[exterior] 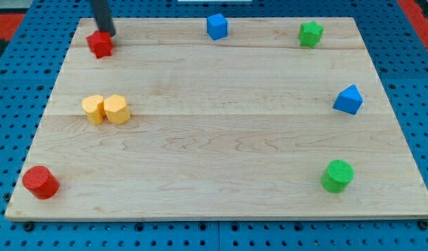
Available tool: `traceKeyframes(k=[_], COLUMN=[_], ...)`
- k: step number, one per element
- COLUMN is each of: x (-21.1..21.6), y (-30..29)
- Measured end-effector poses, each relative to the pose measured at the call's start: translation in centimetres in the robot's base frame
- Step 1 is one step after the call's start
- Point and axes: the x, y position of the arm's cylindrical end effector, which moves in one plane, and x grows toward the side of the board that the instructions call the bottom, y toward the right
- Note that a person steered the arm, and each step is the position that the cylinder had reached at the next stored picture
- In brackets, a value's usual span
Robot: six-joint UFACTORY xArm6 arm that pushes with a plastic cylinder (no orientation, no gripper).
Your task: Push the red star to the left center of the board
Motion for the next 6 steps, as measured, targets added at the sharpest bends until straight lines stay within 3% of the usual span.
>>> traceKeyframes(k=[1, 2, 3, 4, 6], x=[3.9, 6.2, 1.0, 0.1, 13.9], y=[-4.5, -4.7, -4.0, 1.8, -0.9])
